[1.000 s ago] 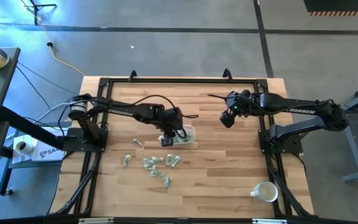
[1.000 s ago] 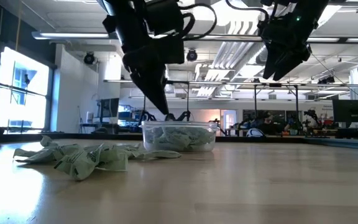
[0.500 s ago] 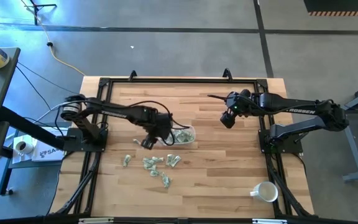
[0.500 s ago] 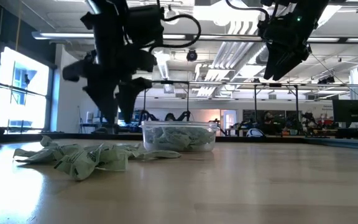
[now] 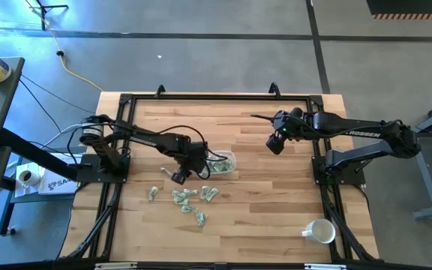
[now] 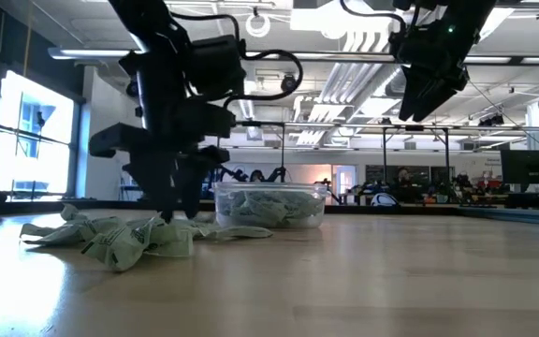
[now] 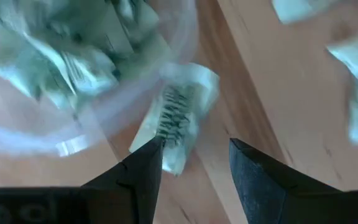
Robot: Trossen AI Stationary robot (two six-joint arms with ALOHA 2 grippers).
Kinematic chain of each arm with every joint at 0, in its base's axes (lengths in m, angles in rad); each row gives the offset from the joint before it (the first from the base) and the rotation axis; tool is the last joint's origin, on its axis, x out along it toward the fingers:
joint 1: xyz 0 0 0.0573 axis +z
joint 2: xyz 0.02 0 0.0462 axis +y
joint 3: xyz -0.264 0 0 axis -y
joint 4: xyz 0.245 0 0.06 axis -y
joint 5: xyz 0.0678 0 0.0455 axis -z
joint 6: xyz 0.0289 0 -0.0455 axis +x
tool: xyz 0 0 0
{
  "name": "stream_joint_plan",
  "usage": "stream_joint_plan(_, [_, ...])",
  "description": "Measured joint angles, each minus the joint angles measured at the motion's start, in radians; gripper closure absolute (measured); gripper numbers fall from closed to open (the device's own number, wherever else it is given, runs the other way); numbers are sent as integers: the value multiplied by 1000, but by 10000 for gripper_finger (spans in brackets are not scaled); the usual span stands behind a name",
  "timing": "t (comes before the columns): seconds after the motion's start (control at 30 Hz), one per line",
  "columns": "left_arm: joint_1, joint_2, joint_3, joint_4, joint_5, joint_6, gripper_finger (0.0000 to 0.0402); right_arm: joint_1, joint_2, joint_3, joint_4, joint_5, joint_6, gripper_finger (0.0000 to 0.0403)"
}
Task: Pick and place Stevia / Truvia into bins
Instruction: Put the stevia packet into the transparent container
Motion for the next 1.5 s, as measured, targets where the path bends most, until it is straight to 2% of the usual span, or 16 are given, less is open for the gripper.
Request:
stream_joint_plan(0.23, [0,36,7,49,-15,-32,202,0,0,0,-20,0,41,89])
stream_joint_plan(0.37, [0,37,8,46,-20,-66,229,0,0,0,-28,0,43,89])
stream_joint_plan(0.57, [0,37,8,44,-35,-69,318,0,0,0,-29,22,43,89])
stream_joint_plan(0.7, [-2,26,6,-6,-100,-76,381,0,0,0,-29,31,43,89])
stream_joint_plan(0.9, [0,-44,29,-248,-98,-189,357,0,0,0,-29,19,6,89])
stream_joint_plan(1.0, [-1,-108,95,-284,-73,-250,368,0,0,0,-28,20,-8,89])
stream_joint_plan(1.07, [0,-132,136,-261,-70,-263,382,0,0,0,-23,26,-16,89])
stream_joint_plan(1.2, [30,-127,233,-122,-71,-293,379,0,0,0,-1,26,-21,89])
stream_joint_plan(1.3, [63,-52,286,-21,-73,-324,373,0,0,0,17,26,-29,89])
stream_joint_plan(1.5, [103,105,394,-3,-15,-360,380,0,-1,0,33,31,-29,89])
